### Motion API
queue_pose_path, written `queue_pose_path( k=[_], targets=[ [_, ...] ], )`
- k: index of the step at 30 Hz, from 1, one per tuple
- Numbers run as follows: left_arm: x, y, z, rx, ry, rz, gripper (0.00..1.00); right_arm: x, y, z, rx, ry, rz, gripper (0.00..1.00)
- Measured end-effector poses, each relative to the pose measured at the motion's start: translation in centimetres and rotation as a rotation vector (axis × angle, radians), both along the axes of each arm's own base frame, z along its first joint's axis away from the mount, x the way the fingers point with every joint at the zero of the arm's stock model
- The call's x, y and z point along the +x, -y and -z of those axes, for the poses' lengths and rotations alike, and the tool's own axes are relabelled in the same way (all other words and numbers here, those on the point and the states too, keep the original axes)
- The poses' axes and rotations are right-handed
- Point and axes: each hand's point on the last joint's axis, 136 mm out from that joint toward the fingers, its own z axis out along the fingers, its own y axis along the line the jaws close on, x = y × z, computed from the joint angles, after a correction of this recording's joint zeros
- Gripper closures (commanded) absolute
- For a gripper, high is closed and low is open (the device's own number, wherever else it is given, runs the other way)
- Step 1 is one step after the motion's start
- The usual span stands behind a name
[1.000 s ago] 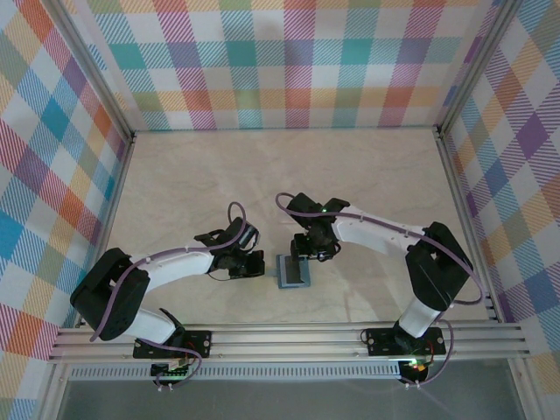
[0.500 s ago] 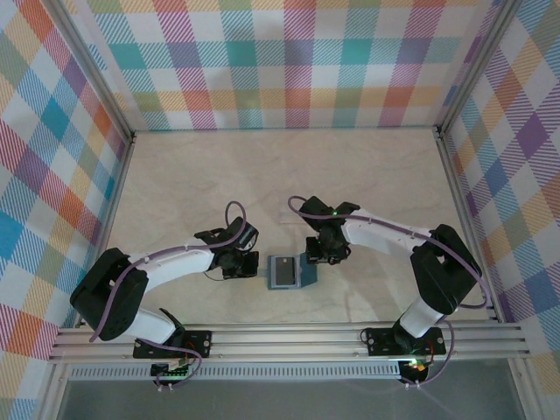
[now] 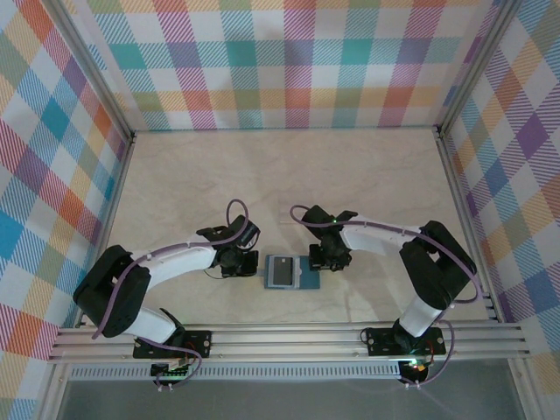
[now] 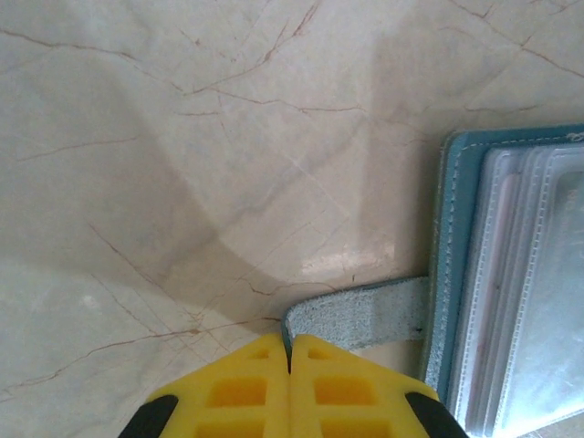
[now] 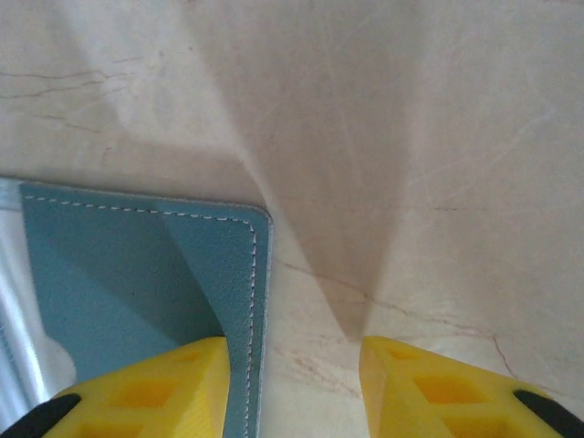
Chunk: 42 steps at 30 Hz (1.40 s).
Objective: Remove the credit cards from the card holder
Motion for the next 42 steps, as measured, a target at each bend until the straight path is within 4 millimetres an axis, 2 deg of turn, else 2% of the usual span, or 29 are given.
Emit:
queue_pose_path(
  k=[18, 25, 32, 37, 42],
  targets=[
    [-0.3, 0.5, 0.4, -0.022, -0.033, 0.009, 0.92, 0.1, 0.2, 0.3, -0.015, 0.0, 0.001, 0.64],
    [-0.4, 0.6, 0.5, -0.025, -0.037, 0.01, 0.9, 0.1, 0.2, 0.2, -0.019, -0.005, 0.001, 0.63],
    [-0.4, 0.6, 0.4, -0.026, -0.035, 0.009, 0.83, 0.1, 0.2, 0.1, -0.019, -0.006, 0.001, 0.58],
    [-0.2, 0.7, -0.8, -0.049, -0.008, 0.007, 0.81, 0.3, 0.0, -0.3, -0.011, 0.003, 0.001, 0.58],
    [0.4, 1.3, -2.9, -0.085, 0.032, 0.005, 0.8, 1.0, -0.8, -2.5, 0.036, 0.043, 0.0, 0.58]
  ],
)
